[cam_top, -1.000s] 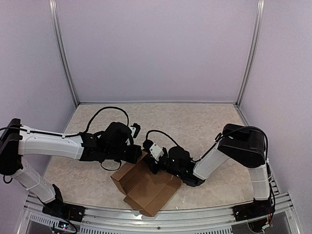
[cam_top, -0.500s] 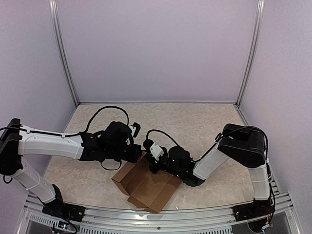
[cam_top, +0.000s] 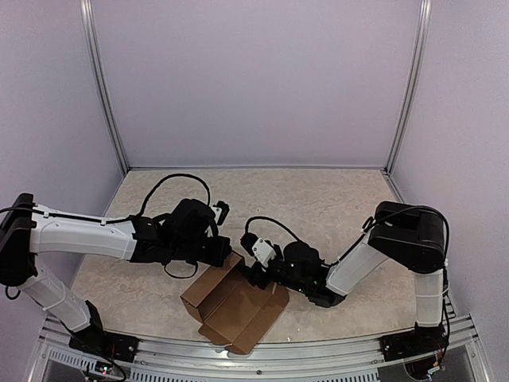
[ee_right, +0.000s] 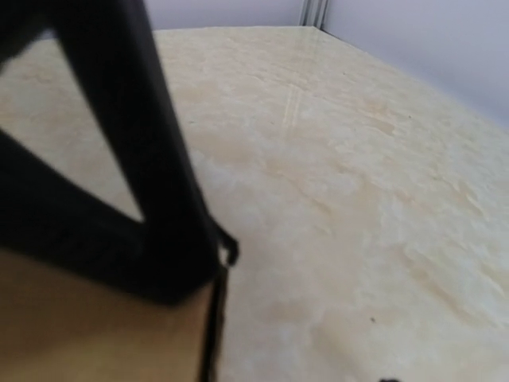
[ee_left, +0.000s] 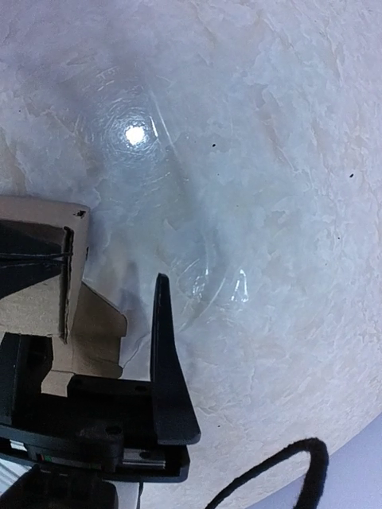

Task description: Fold the paper box

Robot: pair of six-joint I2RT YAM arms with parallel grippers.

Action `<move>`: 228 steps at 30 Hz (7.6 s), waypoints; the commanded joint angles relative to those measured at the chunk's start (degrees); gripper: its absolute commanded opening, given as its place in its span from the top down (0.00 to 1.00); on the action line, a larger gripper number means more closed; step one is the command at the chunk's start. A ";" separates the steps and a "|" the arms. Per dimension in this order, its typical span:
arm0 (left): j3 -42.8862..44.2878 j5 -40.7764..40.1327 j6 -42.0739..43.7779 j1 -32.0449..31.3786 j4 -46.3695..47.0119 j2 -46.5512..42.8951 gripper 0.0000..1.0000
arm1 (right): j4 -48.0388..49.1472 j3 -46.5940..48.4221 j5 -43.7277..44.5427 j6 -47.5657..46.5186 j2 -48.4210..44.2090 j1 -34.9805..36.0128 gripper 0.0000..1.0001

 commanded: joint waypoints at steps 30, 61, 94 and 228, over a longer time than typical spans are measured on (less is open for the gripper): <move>-1.09 -2.35 1.87 -0.27 -6.74 -6.56 0.88 | -66.07 -9.37 0.89 30.01 -45.95 -0.71 0.33; -9.66 5.33 0.04 -0.54 -1.63 -15.18 0.21 | -57.02 -18.54 -24.93 62.46 -38.26 -1.10 0.46; -15.08 2.71 -1.88 -0.72 -0.39 -20.99 0.20 | -31.68 -20.33 -14.65 81.05 -23.82 1.07 0.72; -17.74 4.65 19.98 -9.43 18.36 -26.93 0.59 | -131.12 66.14 -3.10 -20.25 -16.71 4.61 1.00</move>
